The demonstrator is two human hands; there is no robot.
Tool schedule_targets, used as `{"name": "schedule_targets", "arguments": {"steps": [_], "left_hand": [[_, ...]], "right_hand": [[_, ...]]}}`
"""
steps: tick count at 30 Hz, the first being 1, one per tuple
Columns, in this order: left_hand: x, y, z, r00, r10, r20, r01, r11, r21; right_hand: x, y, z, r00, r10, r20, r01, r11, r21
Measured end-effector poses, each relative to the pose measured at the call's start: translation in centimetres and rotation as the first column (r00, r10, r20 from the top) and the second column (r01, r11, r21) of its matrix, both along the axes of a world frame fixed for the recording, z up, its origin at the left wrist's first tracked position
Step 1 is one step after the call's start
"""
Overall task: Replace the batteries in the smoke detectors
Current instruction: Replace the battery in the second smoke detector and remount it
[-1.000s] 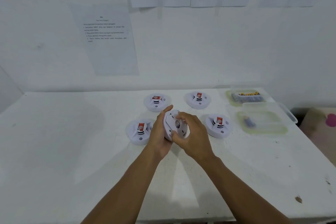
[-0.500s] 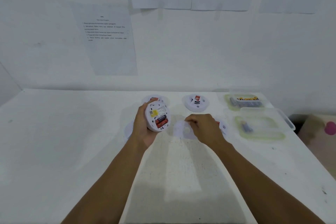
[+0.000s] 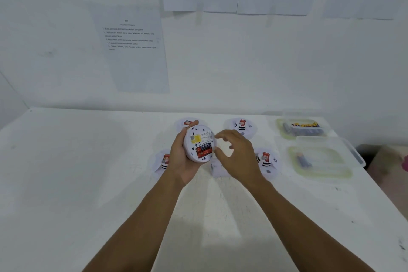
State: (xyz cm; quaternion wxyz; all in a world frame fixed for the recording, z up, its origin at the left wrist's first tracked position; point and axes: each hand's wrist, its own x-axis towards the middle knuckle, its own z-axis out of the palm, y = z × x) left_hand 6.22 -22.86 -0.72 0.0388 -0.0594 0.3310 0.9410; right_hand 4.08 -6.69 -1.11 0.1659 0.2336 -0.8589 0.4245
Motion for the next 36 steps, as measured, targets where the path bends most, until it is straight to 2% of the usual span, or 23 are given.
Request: {"name": "schedule_targets", "arguments": {"steps": [7, 19, 26, 30, 34, 36], "left_hand": [[-0.5, 1.9, 1.0, 0.997, 0.027, -0.071, -0.035, 0.994, -0.107], [0.0, 2.6, 1.1, 0.989, 0.099, -0.110, -0.120, 0.972, -0.203], [0.1, 1.9, 0.5, 0.990, 0.126, -0.071, -0.135, 0.980, -0.148], [0.2, 1.6, 0.4, 0.995, 0.101, -0.027, -0.103, 0.991, -0.090], [0.3, 2.5, 0.0, 0.999, 0.039, 0.021, -0.038, 0.998, -0.059], [0.3, 3.7, -0.1, 1.000, -0.005, 0.018, 0.006, 0.999, -0.042]], "right_hand": [[1.6, -1.8, 0.7, 0.992, -0.097, 0.076, 0.105, 0.989, -0.109], [2.6, -3.1, 1.5, 0.973, -0.229, 0.016, 0.230, 0.972, -0.039], [3.4, -3.0, 1.0, 0.992, -0.124, 0.033, 0.126, 0.990, -0.069], [3.5, -2.1, 0.2, 0.998, -0.035, -0.052, 0.034, 0.999, -0.014], [3.2, -0.4, -0.4, 0.977, -0.012, -0.212, 0.025, 0.998, 0.061], [3.1, 0.9, -0.1, 0.971, -0.005, -0.240, 0.021, 0.997, 0.068]]}}
